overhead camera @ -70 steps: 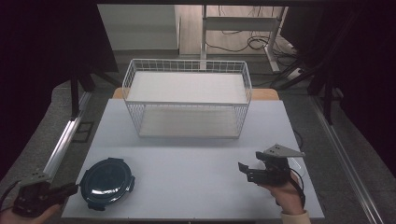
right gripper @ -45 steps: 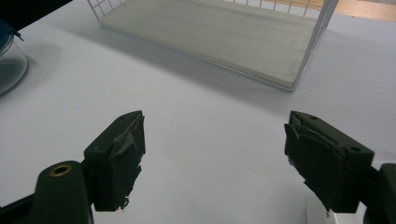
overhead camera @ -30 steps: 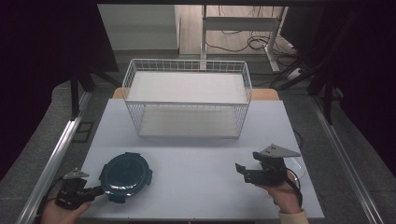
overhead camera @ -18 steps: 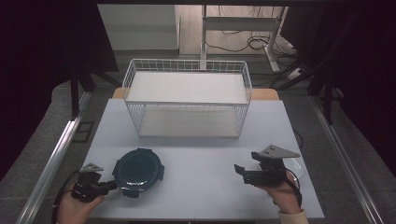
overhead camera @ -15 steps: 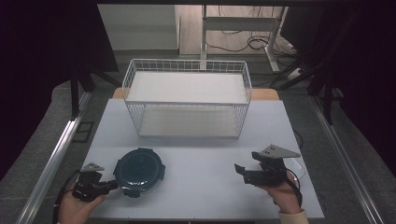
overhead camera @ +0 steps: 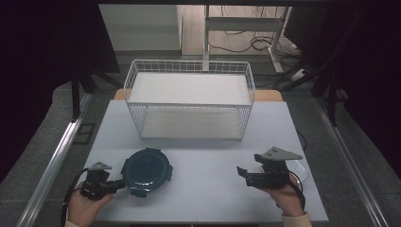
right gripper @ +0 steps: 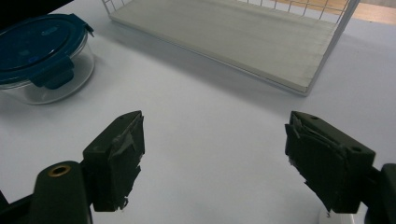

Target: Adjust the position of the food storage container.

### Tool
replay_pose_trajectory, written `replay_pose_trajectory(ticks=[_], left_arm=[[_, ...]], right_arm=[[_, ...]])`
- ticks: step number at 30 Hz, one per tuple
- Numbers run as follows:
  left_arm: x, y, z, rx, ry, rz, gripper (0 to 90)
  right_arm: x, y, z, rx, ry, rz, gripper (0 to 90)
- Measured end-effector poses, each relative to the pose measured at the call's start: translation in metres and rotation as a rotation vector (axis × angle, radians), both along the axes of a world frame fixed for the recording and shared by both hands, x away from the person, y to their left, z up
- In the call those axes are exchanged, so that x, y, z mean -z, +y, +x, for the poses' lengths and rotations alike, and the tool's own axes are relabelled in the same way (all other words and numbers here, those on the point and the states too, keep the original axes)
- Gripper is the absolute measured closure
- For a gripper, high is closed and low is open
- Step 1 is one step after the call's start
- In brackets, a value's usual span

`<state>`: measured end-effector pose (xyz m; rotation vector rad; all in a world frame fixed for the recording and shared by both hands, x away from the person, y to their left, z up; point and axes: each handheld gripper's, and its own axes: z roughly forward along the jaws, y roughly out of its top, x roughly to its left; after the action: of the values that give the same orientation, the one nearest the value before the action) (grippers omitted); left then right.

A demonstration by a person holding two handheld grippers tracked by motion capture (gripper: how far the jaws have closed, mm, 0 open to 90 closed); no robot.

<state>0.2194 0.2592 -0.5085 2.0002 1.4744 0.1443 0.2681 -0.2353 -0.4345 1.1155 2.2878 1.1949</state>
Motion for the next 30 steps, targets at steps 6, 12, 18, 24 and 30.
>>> replay_pose_trajectory(ticks=[6, 12, 18, 24, 30], left_arm=[[0.000, -0.017, 0.009, 0.032, 0.000, -0.001, 89.6], [-0.001, -0.029, 0.016, 0.059, 0.005, -0.007, 89.6], [0.000, -0.039, 0.023, 0.076, 0.004, -0.011, 89.6], [0.002, -0.052, 0.029, 0.098, 0.008, -0.004, 89.6], [0.003, -0.060, 0.036, 0.108, 0.011, -0.009, 89.6]], right_arm=[[0.000, 0.000, 0.000, 0.000, 0.000, -0.002, 19.9], [0.001, 0.000, 0.001, 0.001, 0.002, -0.004, 19.9], [0.002, 0.001, 0.001, -0.001, 0.004, -0.007, 19.9], [0.002, 0.001, 0.001, 0.000, 0.005, -0.008, 19.9], [0.003, 0.001, 0.001, -0.002, 0.005, -0.009, 19.9]])
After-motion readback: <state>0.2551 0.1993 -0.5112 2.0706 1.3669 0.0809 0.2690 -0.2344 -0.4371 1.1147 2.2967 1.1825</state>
